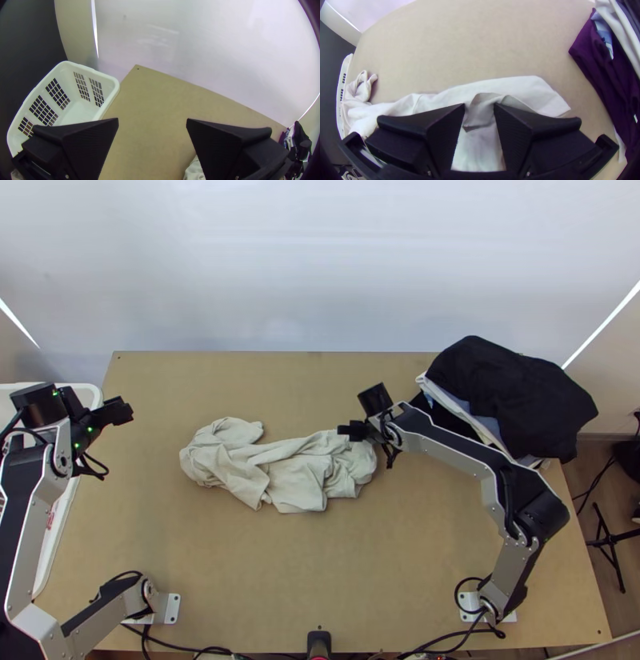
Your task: Fold the t-shirt
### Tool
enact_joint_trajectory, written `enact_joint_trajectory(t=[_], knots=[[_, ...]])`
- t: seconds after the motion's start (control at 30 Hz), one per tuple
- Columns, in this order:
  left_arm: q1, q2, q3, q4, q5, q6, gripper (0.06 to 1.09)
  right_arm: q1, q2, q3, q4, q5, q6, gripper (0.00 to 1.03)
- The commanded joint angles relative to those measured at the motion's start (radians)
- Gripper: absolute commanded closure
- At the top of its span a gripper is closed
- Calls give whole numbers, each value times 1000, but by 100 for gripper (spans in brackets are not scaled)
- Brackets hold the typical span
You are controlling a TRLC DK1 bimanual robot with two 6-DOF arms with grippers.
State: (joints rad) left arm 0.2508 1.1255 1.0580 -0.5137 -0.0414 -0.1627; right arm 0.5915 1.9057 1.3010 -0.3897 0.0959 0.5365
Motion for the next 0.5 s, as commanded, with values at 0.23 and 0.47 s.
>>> enact_joint_trajectory(t=[0.23,0.47], knots=[[5,11,-15,12,2,-1,10,-7,-143,-98,49,53,-41,58],[-4,20,-6,26,2,-6,10,-7,-149,-112,43,50,-36,59]])
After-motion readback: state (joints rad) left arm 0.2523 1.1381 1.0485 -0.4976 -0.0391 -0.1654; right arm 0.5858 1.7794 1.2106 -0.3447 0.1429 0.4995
